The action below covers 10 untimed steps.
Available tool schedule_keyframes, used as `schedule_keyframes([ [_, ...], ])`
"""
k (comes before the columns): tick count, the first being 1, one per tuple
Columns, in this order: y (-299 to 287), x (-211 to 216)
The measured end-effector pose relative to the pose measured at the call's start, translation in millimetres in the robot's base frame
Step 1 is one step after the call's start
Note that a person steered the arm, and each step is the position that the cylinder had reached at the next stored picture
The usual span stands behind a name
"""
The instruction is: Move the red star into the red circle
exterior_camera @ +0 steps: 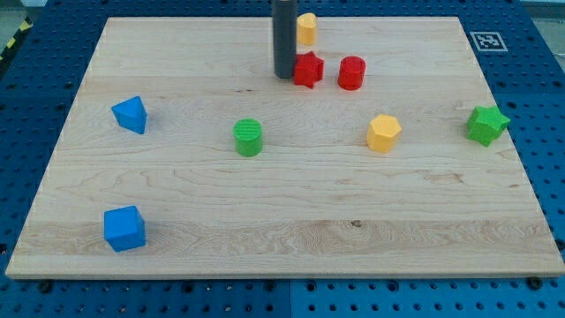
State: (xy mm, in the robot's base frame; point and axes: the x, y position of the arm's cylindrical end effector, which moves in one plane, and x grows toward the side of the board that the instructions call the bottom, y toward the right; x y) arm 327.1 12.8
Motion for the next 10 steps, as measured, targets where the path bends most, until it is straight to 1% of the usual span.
schedule_keyframes([
  [1,30.4,6.1],
  [2,32.2,6.2],
  [4,-7.0,29.6],
  [5,17.1,44.9],
  [6,-11.8,27.7],
  [7,-15.3,-25.3],
  [8,1.0,-58.0],
  [9,20.0,-57.9],
  [10,52.8,-55.4],
])
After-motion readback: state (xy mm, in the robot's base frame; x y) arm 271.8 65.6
